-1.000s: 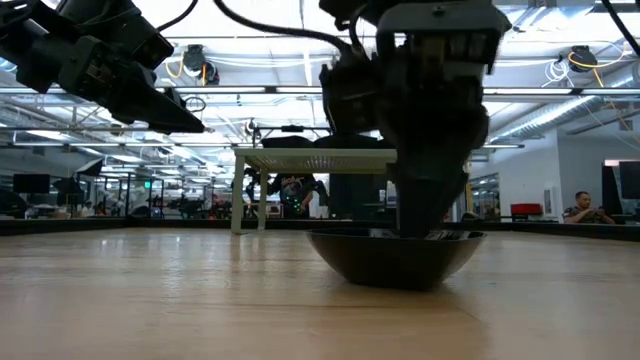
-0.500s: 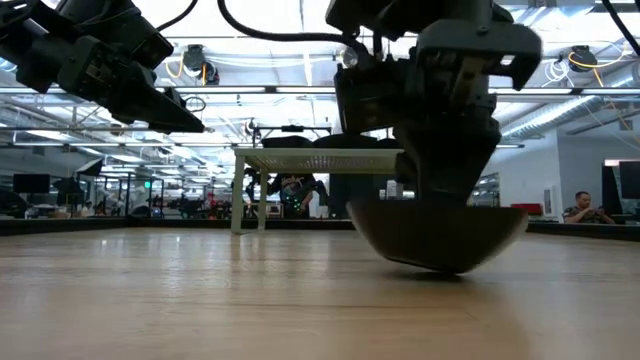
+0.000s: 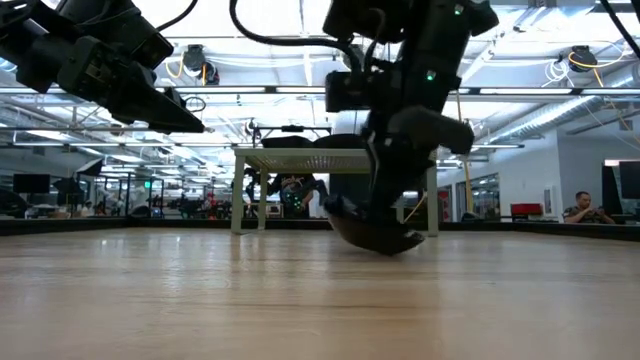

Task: Pick & Place Mini shaped plates
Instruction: Stack the black leaf shaped plate on top of the other black leaf shaped plates on the shelf

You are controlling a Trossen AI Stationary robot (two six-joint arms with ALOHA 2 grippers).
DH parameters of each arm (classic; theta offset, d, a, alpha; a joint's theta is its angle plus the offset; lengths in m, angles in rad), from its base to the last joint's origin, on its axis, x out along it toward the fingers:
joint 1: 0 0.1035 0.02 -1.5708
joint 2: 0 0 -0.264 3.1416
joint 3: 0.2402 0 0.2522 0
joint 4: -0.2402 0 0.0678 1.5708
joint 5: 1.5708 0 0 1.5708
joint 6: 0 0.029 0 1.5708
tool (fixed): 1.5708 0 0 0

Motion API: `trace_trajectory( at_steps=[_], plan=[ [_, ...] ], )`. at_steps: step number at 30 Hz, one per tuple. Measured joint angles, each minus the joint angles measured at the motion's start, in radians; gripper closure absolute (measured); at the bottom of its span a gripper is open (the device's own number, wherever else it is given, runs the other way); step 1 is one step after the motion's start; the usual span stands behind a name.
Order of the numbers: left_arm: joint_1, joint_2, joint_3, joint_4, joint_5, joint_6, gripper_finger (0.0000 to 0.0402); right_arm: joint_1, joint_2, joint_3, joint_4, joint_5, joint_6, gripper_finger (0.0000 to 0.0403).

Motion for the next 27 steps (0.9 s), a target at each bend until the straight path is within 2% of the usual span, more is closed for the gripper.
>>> trace_trajectory(
  at_steps=[3,7,10,14,17,20,23,27],
  plan=[
    [0.000,0.000,0.000,-0.001,0.000,0.000,0.0231,0.001,0.005,0.000,0.031,0.030,-0.119,0.0401],
    [0.000,0.000,0.000,-0.001,0.000,0.000,0.0231,0.003,0.002,-0.001,0.064,-0.037,-0.227,0.0388],
    [0.000,0.000,0.000,-0.001,0.000,0.000,0.0231,0.005,0.004,-0.002,0.067,-0.075,-0.243,0.0365],
    [0.000,0.000,0.000,-0.001,0.000,0.000,0.0231,0.013,0.000,-0.002,0.107,-0.061,-0.230,0.0323],
    [0.000,0.000,0.000,-0.001,0.000,0.000,0.0231,0.026,-0.016,-0.002,0.139,-0.020,-0.203,0.0296],
    [0.000,0.000,0.000,-0.001,0.000,0.000,0.0231,0.028,-0.035,-0.001,0.153,-0.037,-0.100,0.0278],
    [0.000,0.000,0.000,-0.002,0.000,0.000,0.0231,0.013,-0.047,-0.001,0.150,-0.102,0.024,0.0271],
    [0.000,0.000,0.000,-0.001,0.000,0.000,0.0231,0.001,-0.052,-0.001,0.107,-0.160,0.112,0.0275]
  ],
)
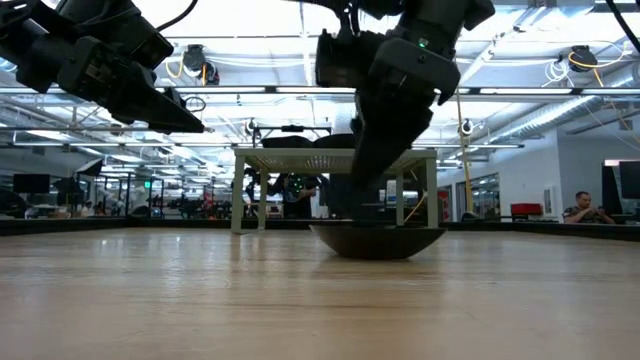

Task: Pick & Place Mini shaped plates
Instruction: Stack the black leaf shaped plate on top of the other black leaf shaped plates on the shelf

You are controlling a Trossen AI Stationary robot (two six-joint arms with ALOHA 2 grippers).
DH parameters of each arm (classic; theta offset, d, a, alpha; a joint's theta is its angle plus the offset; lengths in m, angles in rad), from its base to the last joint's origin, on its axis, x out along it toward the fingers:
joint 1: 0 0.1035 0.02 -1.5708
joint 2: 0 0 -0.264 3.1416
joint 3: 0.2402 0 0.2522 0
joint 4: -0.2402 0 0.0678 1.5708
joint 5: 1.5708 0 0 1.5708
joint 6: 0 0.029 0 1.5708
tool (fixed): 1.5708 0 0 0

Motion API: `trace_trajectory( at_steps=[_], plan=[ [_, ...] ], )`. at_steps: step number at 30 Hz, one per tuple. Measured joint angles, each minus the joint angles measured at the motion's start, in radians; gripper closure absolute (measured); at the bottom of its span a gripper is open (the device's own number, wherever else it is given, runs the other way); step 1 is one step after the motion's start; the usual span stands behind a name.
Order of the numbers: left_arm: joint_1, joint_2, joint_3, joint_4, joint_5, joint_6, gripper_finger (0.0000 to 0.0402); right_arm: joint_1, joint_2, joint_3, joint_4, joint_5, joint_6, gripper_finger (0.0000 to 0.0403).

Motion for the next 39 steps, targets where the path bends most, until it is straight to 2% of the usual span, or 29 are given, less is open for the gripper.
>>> trace_trajectory(
  at_steps=[6,11,26,33,39],
  plan=[
    [0.000,0.000,0.000,0.000,0.000,0.006,0.0231,-0.004,0.000,0.000,-0.068,-0.004,0.127,0.0279],
    [0.000,0.000,0.000,0.000,0.000,0.006,0.0231,-0.002,0.001,-0.001,-0.081,-0.028,0.172,0.0279],
    [0.000,0.000,0.000,0.002,0.000,0.004,0.0231,-0.023,0.024,-0.047,-0.053,-0.026,0.153,0.0280],
    [0.000,0.000,0.000,0.002,0.000,0.000,0.0231,-0.023,0.023,-0.047,-0.040,-0.031,0.201,0.0280],
    [0.000,0.000,0.000,0.002,0.000,0.000,0.0231,0.003,-0.017,-0.046,-0.062,-0.049,0.078,0.0280]
  ],
)
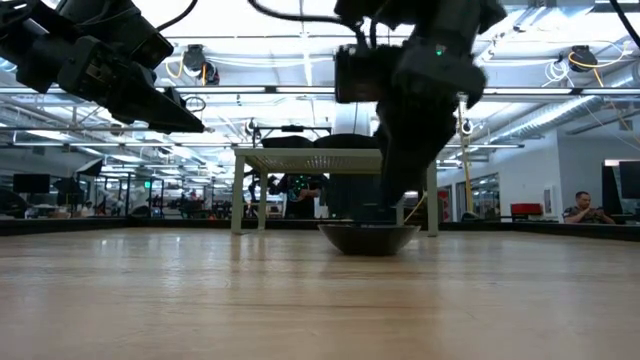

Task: Pick & Place Mini shaped plates
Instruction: Stack the black leaf shaped plate on top of the other black leaf shaped plates on the shelf

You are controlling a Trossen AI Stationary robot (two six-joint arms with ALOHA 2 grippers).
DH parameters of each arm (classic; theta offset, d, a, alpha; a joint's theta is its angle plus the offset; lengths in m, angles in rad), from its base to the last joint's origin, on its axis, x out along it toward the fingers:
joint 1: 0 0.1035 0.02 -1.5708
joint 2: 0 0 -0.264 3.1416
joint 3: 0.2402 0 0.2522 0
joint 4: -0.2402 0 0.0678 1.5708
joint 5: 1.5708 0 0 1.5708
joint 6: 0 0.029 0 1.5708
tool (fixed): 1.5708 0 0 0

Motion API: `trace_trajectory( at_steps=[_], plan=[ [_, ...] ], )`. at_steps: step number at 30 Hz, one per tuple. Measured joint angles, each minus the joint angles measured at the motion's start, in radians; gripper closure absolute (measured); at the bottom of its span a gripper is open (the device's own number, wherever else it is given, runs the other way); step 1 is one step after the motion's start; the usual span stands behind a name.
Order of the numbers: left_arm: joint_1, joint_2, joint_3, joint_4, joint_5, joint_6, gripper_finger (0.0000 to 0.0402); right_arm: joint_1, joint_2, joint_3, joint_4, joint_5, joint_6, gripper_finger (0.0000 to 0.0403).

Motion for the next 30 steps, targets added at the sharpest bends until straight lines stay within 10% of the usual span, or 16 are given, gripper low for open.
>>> trace_trajectory(
  at_steps=[8,30],
  plan=[
    [0.000,0.000,0.000,-0.001,0.000,0.000,0.0231,-0.006,-0.003,-0.001,-0.079,-0.030,0.664,0.0280],
    [0.000,0.000,0.000,-0.001,0.000,-0.012,0.0231,-0.022,0.007,-0.028,-0.067,-0.028,0.735,0.0280]
  ],
)
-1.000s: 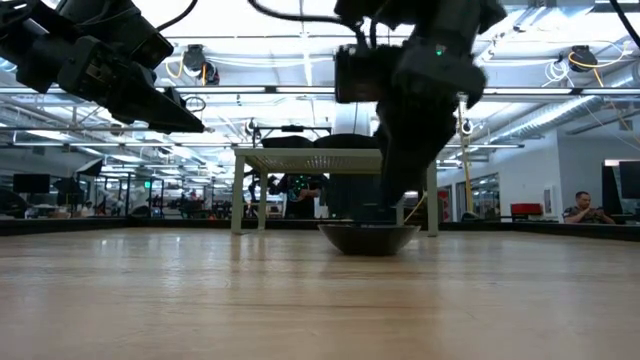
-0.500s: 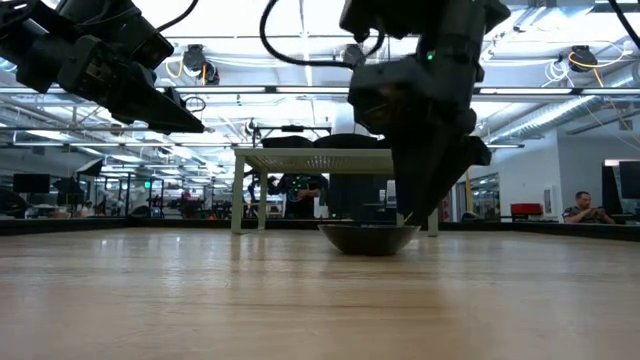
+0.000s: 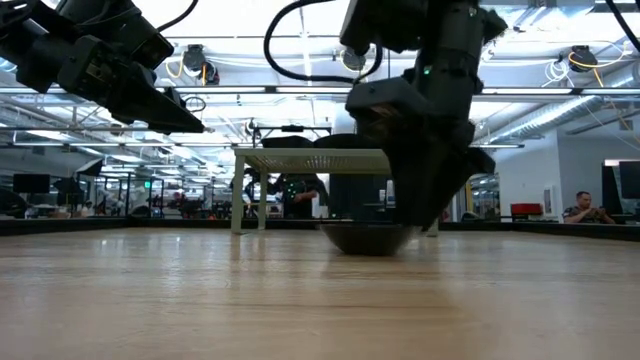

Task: Pick & Place Mini shaped plates
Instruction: Stack the black leaf shaped plate on top of the other black leaf shaped plates on the shelf

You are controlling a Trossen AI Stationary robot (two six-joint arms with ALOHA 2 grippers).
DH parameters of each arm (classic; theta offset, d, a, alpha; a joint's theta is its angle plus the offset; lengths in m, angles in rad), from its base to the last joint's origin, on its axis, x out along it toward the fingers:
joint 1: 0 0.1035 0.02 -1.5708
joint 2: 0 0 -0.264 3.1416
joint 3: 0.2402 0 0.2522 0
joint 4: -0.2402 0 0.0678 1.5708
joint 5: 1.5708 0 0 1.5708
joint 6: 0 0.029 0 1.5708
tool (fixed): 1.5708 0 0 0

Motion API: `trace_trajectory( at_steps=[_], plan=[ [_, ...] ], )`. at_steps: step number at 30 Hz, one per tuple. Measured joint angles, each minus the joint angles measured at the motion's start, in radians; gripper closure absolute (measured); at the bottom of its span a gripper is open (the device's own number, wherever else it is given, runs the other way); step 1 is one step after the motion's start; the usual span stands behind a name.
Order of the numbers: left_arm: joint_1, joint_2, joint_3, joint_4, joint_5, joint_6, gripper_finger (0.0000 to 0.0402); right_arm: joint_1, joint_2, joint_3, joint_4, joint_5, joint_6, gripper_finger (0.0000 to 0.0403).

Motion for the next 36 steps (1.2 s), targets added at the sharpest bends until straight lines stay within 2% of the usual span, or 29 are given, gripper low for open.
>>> trace_trajectory(
  at_steps=[5,16,23,27,31,36],
  plan=[
    [0.000,0.000,0.000,0.000,0.000,0.000,0.0231,-0.003,0.000,-0.078,0.106,-0.074,0.028,0.0280],
    [0.000,0.000,0.000,0.000,0.000,-0.001,0.0231,-0.006,-0.008,-0.113,0.190,-0.078,-0.018,0.0282],
    [0.000,0.000,0.000,0.000,0.000,-0.003,0.0231,-0.027,-0.005,-0.114,0.217,-0.071,-0.113,0.0322],
    [0.000,0.000,0.000,0.000,0.000,-0.002,0.0231,-0.052,-0.005,-0.114,0.226,-0.065,-0.255,0.0355],
    [0.000,0.000,0.000,0.000,0.000,0.005,0.0231,-0.066,-0.005,-0.114,0.272,-0.076,-0.513,0.0391],
    [0.000,0.000,0.000,0.000,0.000,0.005,0.0231,-0.066,-0.005,-0.113,0.326,-0.073,-0.727,0.0397]
  ],
)
